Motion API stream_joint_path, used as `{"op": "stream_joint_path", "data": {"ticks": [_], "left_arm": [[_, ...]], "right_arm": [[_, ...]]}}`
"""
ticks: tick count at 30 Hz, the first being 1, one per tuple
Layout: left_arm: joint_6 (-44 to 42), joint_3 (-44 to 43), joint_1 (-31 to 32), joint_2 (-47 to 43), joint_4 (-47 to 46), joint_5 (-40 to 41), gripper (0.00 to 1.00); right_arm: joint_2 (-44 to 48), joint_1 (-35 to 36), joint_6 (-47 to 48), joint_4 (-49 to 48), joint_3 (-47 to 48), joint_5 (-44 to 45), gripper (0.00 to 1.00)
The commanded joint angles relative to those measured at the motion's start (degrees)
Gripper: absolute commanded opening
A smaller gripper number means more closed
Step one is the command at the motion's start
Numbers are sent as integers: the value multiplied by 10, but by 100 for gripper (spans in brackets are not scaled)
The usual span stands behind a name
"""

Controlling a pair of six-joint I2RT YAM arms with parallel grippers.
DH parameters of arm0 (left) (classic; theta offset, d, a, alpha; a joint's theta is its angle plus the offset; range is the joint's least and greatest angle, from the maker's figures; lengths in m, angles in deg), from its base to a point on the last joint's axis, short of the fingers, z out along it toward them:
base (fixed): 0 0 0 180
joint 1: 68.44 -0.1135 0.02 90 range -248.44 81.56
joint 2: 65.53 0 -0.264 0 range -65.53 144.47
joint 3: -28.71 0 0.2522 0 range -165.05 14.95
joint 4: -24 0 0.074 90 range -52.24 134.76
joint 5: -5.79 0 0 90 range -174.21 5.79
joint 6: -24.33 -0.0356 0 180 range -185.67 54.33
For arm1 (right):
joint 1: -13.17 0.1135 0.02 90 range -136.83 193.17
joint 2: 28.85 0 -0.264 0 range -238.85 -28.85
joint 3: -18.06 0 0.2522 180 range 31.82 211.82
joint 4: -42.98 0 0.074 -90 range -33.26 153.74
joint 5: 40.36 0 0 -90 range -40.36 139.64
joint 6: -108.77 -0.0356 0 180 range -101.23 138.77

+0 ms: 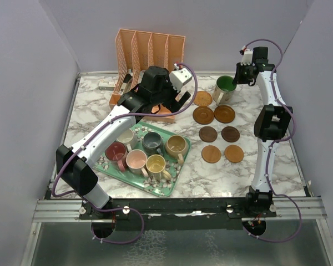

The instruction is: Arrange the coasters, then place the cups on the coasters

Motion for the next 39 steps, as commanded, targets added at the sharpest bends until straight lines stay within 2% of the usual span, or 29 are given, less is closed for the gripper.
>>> {"op": "stream_joint_path", "data": {"ticks": [1, 7, 39], "left_arm": [[-3, 2, -2, -18, -15, -7, 93], [-3, 1, -2, -17, -14, -7, 93], [-3, 1, -2, -16, -14, -8, 93]], "right_arm": [[26, -4, -25, -37, 27, -10, 4], [23, -4, -34, -31, 45, -17, 1], [11, -4, -38, -26, 36, -25, 1]]}}
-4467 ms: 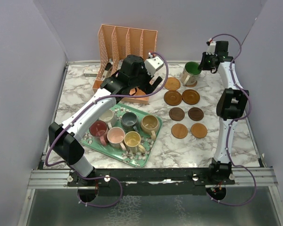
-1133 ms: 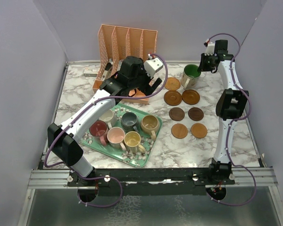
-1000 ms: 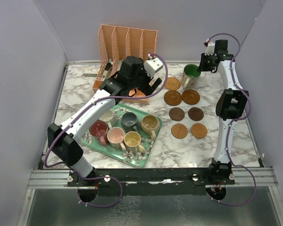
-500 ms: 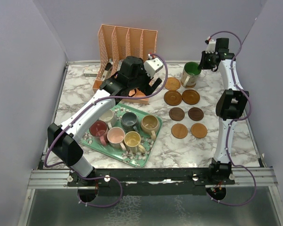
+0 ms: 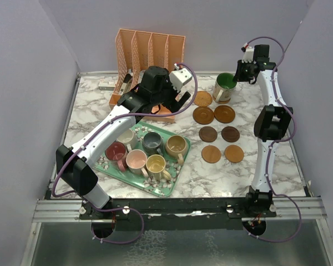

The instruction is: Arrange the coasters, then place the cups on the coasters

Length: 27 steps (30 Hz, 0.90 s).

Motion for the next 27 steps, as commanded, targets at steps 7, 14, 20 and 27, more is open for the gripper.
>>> {"op": "stream_joint_path", "data": {"ticks": [7, 14, 20, 27], "left_arm": [[-3, 0, -2, -15, -14, -7, 92], [-3, -1, -2, -14, -14, -7, 93], [-4, -1, -2, -13, -14, -6, 92], [-6, 1, -2, -15, -14, -4, 93]], "right_arm": [[5, -3, -18, -23, 9, -26, 1], [4, -3, -15, -23, -4, -28, 1], [4, -3, -13, -25, -9, -27, 4], [10, -3, -10, -28, -14, -27, 20]]}}
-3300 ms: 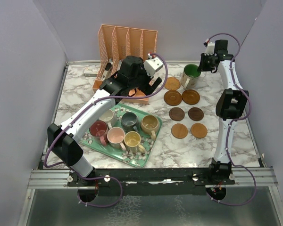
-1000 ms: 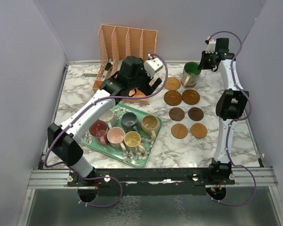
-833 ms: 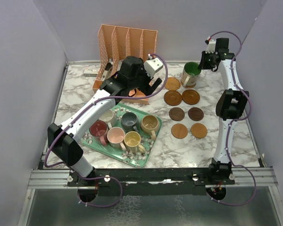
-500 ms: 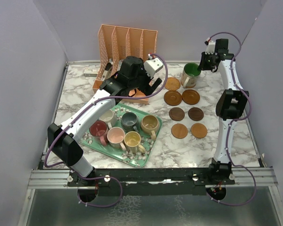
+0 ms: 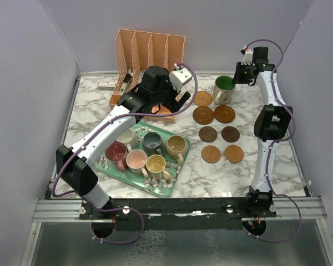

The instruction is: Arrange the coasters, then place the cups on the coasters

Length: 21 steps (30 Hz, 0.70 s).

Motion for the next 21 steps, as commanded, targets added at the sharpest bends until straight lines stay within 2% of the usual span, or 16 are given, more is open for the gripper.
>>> {"op": "stream_joint_path", "data": {"ticks": [1, 3, 9, 15, 21], "left_arm": [[-6, 1, -2, -16, -14, -2, 93], [-8, 1, -2, -15, -14, 5, 93], [-31, -10, -4, -19, 1, 51, 93], [-56, 13, -34, -44, 33, 55, 94], [-61, 92, -109, -98, 76, 48, 94]], "right_arm": [[14, -3, -6, -26, 9, -24, 23], [19, -3, -2, -25, 16, -21, 28], [55, -3, 9, -23, 27, -17, 53], [127, -3, 26, -36, -22, -33, 61], [216, -2, 48, -41, -117, -85, 67]]}}
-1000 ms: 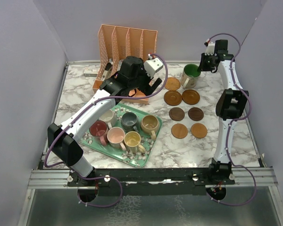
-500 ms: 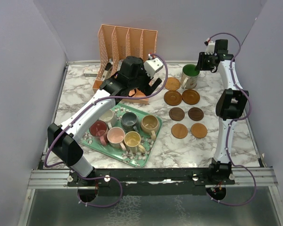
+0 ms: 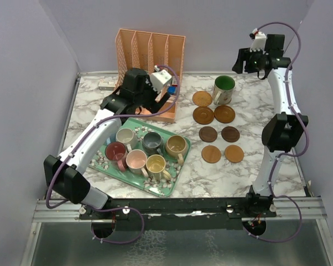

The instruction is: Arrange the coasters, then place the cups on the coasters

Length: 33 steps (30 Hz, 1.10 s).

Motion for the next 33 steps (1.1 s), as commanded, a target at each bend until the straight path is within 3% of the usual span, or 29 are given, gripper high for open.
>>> {"op": "stream_joint_path", "data": {"ticks": [1, 11, 17, 33], "left_arm": [[-12, 56, -63, -58, 49, 9, 94], [-23, 131, -198, -142, 199, -27, 94], [-39, 171, -231, -161, 287, -39, 91], [-54, 275, -246, -149, 294, -9, 55]], "right_arm": [[80, -2, 28, -14, -65, -58, 68], [245, -2, 63, -41, -279, -120, 73], [309, -2, 56, -71, -379, -181, 73], [325, -2, 44, -81, -412, -194, 77]]}}
